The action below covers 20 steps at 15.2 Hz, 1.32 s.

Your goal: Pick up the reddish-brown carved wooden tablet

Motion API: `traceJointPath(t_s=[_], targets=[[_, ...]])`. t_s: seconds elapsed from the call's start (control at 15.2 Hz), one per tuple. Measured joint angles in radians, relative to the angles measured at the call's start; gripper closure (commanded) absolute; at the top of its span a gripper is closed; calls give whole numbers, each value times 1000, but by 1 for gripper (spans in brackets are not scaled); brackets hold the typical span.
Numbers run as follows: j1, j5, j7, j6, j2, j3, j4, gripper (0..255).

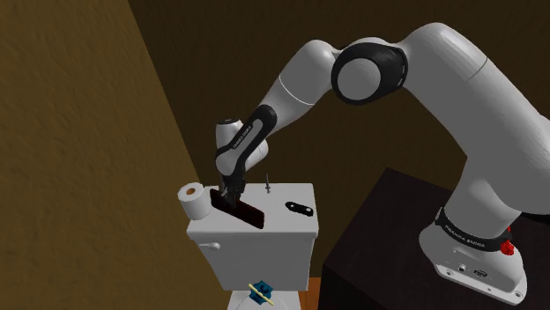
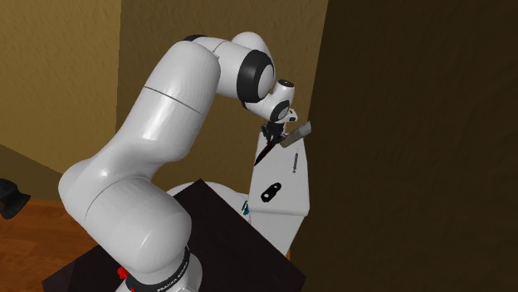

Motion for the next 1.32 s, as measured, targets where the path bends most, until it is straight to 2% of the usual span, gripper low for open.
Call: traceJointPath(t_s=[0.53, 1.32], targets=[[0, 0, 1, -5, -6, 1, -1, 255], [-1, -1, 18, -83, -130, 0, -46, 255]])
